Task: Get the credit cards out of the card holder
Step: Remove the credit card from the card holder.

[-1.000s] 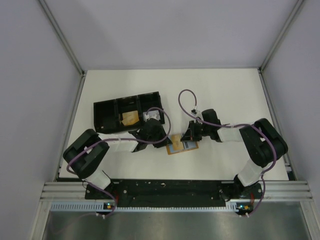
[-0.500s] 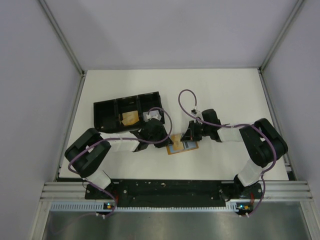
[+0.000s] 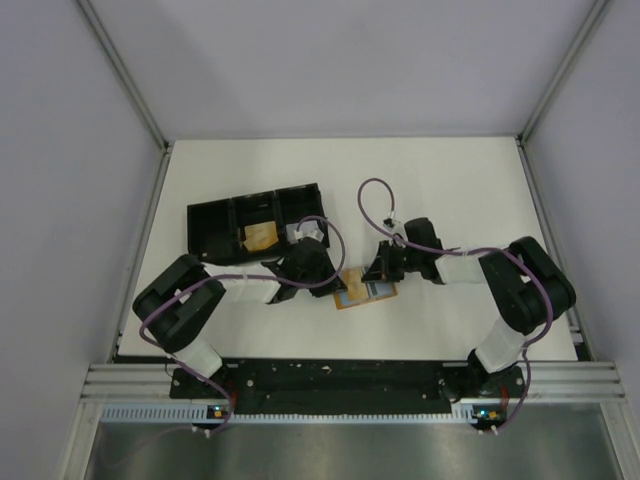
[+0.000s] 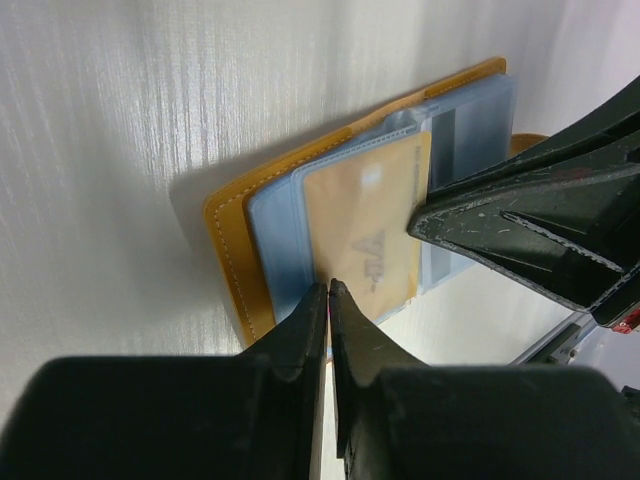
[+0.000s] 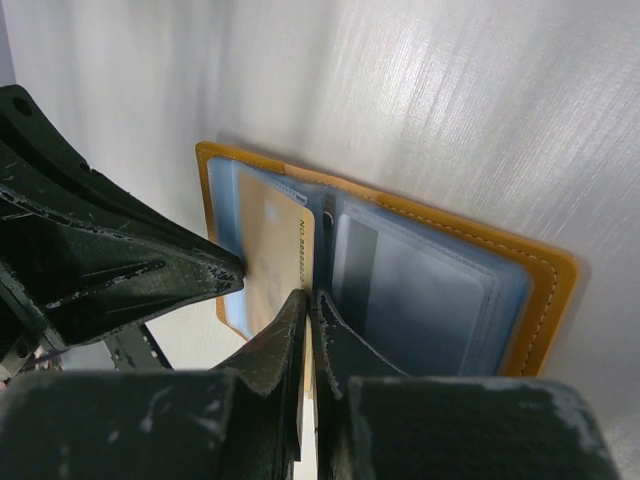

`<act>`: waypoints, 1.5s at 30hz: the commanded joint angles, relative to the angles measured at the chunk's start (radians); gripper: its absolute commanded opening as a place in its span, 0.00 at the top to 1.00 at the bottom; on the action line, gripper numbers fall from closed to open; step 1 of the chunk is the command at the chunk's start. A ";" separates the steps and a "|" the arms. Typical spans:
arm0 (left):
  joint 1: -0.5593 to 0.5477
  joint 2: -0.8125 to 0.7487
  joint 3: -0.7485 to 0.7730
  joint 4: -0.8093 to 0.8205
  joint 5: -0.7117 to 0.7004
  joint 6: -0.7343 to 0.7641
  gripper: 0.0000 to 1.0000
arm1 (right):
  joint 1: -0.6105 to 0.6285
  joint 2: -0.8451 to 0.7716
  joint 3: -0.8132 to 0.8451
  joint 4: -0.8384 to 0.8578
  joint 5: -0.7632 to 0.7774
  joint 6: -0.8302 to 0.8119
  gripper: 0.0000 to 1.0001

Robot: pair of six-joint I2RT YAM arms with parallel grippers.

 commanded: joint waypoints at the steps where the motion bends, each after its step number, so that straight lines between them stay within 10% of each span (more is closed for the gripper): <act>1: -0.004 0.032 -0.032 0.000 -0.002 -0.016 0.93 | -0.015 0.002 -0.025 0.062 -0.028 0.020 0.96; 9: -0.004 0.043 -0.041 -0.002 -0.008 -0.018 0.96 | -0.048 0.006 -0.065 0.119 -0.068 0.054 0.81; 45: -0.001 0.040 -0.074 0.035 0.012 -0.038 0.97 | -0.078 0.069 -0.120 0.363 -0.217 0.157 1.00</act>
